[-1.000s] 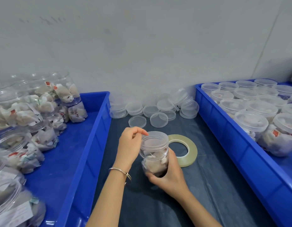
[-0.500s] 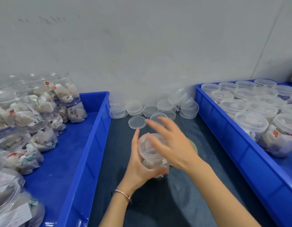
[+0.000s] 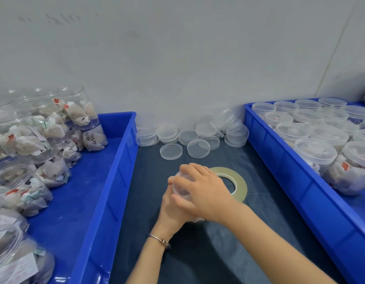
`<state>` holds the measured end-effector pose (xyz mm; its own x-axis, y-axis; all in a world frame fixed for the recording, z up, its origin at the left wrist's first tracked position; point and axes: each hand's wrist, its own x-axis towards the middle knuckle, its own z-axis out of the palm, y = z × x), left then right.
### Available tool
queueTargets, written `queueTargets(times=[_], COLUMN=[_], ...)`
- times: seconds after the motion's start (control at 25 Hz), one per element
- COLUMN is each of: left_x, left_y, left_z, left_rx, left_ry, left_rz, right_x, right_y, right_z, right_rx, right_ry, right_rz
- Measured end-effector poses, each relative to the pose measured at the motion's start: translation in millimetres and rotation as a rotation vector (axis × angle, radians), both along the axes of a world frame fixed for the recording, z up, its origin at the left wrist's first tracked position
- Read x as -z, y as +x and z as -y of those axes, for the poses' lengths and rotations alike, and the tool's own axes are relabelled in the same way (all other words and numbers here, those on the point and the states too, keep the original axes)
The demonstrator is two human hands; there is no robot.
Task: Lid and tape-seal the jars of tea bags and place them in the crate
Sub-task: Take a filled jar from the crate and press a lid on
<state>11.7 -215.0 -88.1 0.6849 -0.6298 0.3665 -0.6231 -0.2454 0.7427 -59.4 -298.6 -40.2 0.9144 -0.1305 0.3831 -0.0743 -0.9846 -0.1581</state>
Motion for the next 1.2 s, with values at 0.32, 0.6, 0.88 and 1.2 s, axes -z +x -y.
queueTargets(times=[0.32, 0.6, 0.88, 1.2], left_x=[14.9, 3.7, 11.9, -9.4], left_y=[3.6, 2.4, -5.5, -13.3], left_z=[11.6, -5.4, 2.6, 14.4], left_rx=[-0.187, 0.108, 0.058, -0.033], left_ry=[0.129, -0.32, -0.213, -0.134], left_rz=[0.641, -0.358, 0.086, 0.216], right_x=[4.5, -5.9, -9.6, 1.6], right_y=[4.7, 4.2, 19.5, 7.9], right_z=[-19.1, -26.8, -29.8, -8.4], right_rx=[0.243, 0.314, 0.38, 0.169], right_ry=[-0.103, -0.16, -0.216, -0.064], right_rz=[0.014, -0.154, -0.352, -0.053])
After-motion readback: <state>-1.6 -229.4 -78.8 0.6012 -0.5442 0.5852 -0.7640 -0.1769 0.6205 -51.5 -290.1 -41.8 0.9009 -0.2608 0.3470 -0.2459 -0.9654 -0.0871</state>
